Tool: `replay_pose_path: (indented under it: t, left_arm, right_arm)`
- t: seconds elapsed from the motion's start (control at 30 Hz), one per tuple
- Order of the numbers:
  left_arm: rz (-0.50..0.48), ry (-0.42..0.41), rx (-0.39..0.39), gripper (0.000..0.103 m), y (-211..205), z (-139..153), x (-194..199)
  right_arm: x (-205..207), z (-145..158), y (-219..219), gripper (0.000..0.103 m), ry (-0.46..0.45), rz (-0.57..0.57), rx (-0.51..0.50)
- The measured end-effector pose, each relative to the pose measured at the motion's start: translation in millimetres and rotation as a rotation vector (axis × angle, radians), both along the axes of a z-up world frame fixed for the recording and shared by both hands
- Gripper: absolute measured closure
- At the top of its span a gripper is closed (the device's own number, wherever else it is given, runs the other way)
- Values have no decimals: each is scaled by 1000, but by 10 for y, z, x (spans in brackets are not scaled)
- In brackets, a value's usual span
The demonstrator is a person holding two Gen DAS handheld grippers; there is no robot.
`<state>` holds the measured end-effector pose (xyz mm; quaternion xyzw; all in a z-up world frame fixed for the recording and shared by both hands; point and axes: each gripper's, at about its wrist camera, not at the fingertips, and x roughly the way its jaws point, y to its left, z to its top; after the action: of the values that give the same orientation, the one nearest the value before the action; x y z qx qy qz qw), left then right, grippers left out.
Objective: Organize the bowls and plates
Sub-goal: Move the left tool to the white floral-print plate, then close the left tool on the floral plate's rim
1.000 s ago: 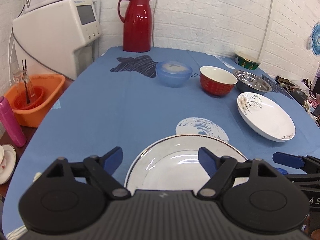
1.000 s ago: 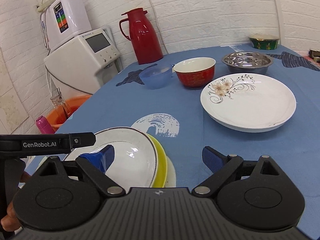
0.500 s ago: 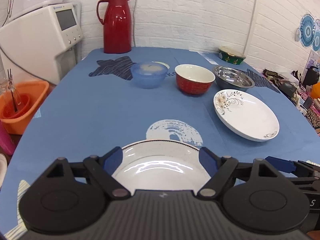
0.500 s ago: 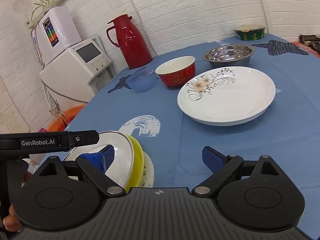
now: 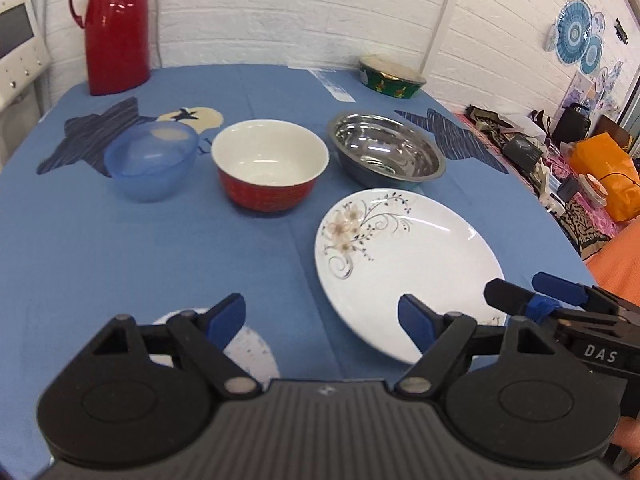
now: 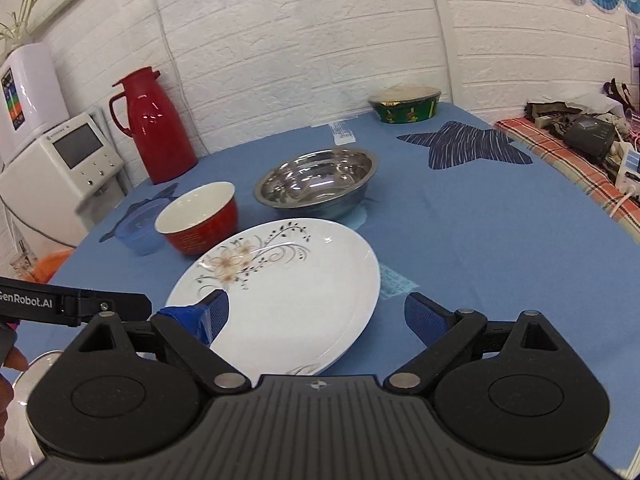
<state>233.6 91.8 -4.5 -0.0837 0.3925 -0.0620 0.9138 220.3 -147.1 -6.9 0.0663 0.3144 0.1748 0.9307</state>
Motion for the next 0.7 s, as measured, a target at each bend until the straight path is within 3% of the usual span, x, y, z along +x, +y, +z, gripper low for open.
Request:
replay_pose_path:
  t: [0.2,0.43,0.5,0.7]
  left_arm:
    - [2,63,0,22,-146,-140,494]
    - [12,128,-1,22,-216,-341,770]
    - [14,122,13,22,-232,-362,785]
    - [23,104,54,23,-270,-387,782]
  right_arm:
    - [369,-174,99,21,66,36,-68]
    - [433,-286,285,19,98,103,-117]
    - [388,-313,382,20,61,130,-198]
    - [350,-346,378,17,21,146,-175]
